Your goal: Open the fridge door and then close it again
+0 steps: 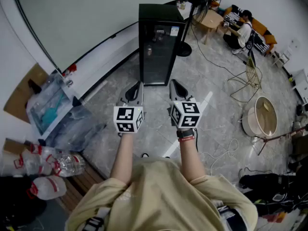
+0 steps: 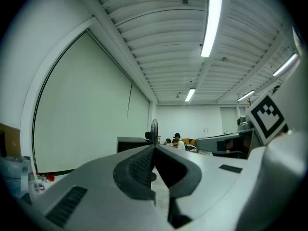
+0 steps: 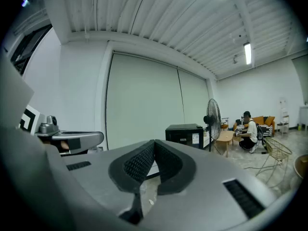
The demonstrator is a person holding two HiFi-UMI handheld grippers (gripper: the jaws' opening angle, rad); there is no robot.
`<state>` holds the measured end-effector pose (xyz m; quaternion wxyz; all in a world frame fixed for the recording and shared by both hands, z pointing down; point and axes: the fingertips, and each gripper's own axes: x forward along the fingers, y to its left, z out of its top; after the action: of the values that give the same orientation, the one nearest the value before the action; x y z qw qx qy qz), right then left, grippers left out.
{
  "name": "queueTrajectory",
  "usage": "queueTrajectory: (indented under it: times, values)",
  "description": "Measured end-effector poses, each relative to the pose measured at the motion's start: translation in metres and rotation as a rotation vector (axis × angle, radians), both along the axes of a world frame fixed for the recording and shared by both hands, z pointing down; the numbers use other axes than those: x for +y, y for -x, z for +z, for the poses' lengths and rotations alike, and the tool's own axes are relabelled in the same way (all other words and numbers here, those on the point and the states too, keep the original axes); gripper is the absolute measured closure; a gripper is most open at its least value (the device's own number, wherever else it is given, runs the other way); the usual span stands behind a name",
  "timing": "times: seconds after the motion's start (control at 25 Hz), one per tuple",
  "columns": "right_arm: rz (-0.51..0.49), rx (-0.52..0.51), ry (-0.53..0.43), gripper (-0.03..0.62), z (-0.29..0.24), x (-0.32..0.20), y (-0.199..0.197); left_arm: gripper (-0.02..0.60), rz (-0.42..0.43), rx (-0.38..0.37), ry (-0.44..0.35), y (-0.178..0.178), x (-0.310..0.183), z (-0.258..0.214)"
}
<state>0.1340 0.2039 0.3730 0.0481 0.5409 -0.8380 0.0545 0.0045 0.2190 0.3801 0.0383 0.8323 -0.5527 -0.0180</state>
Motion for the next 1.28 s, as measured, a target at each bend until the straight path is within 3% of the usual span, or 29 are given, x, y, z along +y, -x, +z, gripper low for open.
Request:
queueTrajectory:
  times: [0.24, 0.76, 0.92, 1.08, 1.28]
  values:
    - [-0.009, -0.006, 0.012, 0.571, 0.012, 0.002, 0.029, 0.563, -0.014, 0.012, 0.019, 0.028, -0.005, 0.014]
    - [-0.011, -0.083, 0.059, 0.571, 0.037, -0.023, 0.048, 0.563, -0.018, 0.010, 0.052, 0.043, -0.024, 0.038]
    - [-0.018, -0.082, 0.116, 0.571, 0.055, -0.048, 0.046, 0.563, -0.008, 0.021, 0.050, 0.038, -0.048, 0.047]
    - [-0.024, -0.104, 0.112, 0.571, 0.056, -0.086, 0.044, 0.563, -0.014, 0.005, 0.040, 0.033, -0.080, 0.045]
    - [-0.061, -0.110, 0.122, 0.571, 0.057, -0.145, 0.051, 0.563, -0.073, 0.029, 0.017, 0.039, -0.140, 0.039]
